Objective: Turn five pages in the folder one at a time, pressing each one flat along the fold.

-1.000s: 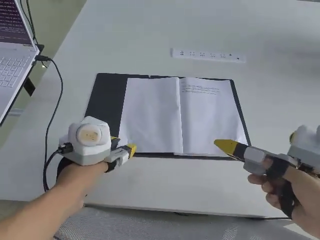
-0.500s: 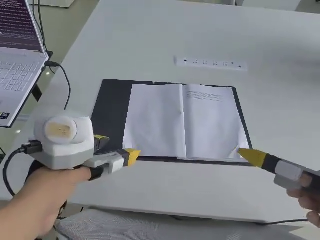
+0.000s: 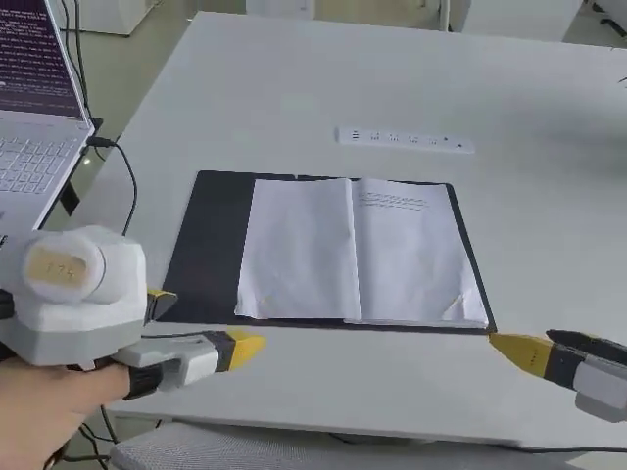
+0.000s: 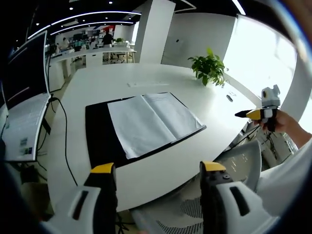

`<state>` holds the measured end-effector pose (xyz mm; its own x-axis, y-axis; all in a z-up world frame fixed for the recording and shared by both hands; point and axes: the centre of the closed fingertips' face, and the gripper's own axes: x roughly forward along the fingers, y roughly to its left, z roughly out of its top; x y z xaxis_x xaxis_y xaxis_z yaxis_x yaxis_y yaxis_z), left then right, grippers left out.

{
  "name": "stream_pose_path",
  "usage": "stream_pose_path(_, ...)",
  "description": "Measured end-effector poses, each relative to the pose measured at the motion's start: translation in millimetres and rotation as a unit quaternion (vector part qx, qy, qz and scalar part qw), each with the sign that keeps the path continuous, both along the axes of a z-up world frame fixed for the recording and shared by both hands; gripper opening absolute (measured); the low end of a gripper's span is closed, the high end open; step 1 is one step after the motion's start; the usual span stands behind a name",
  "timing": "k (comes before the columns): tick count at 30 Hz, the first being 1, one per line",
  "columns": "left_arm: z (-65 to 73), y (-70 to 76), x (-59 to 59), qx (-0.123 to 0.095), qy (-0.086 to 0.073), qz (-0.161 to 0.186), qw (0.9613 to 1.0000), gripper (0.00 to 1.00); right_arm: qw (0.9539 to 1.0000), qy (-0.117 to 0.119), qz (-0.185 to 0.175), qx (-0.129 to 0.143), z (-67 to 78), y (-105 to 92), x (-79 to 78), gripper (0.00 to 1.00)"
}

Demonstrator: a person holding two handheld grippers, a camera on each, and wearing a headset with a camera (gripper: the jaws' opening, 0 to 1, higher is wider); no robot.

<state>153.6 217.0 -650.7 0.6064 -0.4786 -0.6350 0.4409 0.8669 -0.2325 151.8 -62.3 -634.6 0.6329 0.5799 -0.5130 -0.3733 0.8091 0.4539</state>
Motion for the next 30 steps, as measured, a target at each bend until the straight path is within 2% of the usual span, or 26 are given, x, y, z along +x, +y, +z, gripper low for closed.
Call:
stream_pose_path(3, 0.2, -0.1, -0.8, 0.005, 0.002, -0.002, 1.0, 0.71, 1.0, -0.005, 0.003, -0.002, 4.3, 1.0, 1.3, 0.69)
stream_pose_path(6, -2.0, 2.0, -4.0, 0.018, 0.01, -0.003, 0.9998, 0.72, 0.9999, -0.009, 0.007, -0.003, 10.0, 3.7, 1.2, 0.7)
stream_pose_path(8, -0.2, 2.0, -6.7, 0.017, 0.013, -0.005, 0.9997, 0.72, 0.9998, -0.014, 0.013, -0.009, 13.1, 4.8, 1.2, 0.7)
stream_pose_path(12, 4.0, 2.8, -6.7, 0.014, 0.012, -0.001, 0.9998, 0.73, 0.9996, -0.018, 0.015, -0.018, 13.7, 2.1, 2.5, 0.7)
stream_pose_path(16, 5.3, -0.1, -4.0, 0.015, 0.007, -0.004, 0.9999, 0.73, 0.9997, -0.018, 0.012, -0.013, 12.6, -0.3, 4.0, 0.69)
stream_pose_path(21, -0.8, -19.3, 9.1, 0.007, -0.008, -0.019, 0.9998, 0.73, 0.9998, -0.013, 0.006, -0.015, 1.0, -3.8, 5.4, 0.67)
stream_pose_path(25, -8.3, -38.4, 20.7, 0.006, -0.014, -0.029, 0.9995, 0.72, 0.9999, -0.008, 0.005, -0.012, -6.6, -4.9, 4.4, 0.67)
stream_pose_path(27, -11.3, -51.6, 30.7, -0.001, -0.026, -0.034, 0.9991, 0.71, 0.9999, -0.007, 0.003, -0.007, -9.1, -5.6, 5.2, 0.66)
stream_pose_path(28, -15.8, -58.4, 35.9, -0.003, -0.023, -0.032, 0.9992, 0.71, 1.0, -0.005, 0.002, -0.004, -11.4, -6.1, 5.6, 0.66)
stream_pose_path(30, -21.7, -74.7, 44.9, -0.008, -0.028, -0.039, 0.9988, 0.69, 1.0, -0.004, -0.007, 0.004, -13.7, -7.0, 7.5, 0.65)
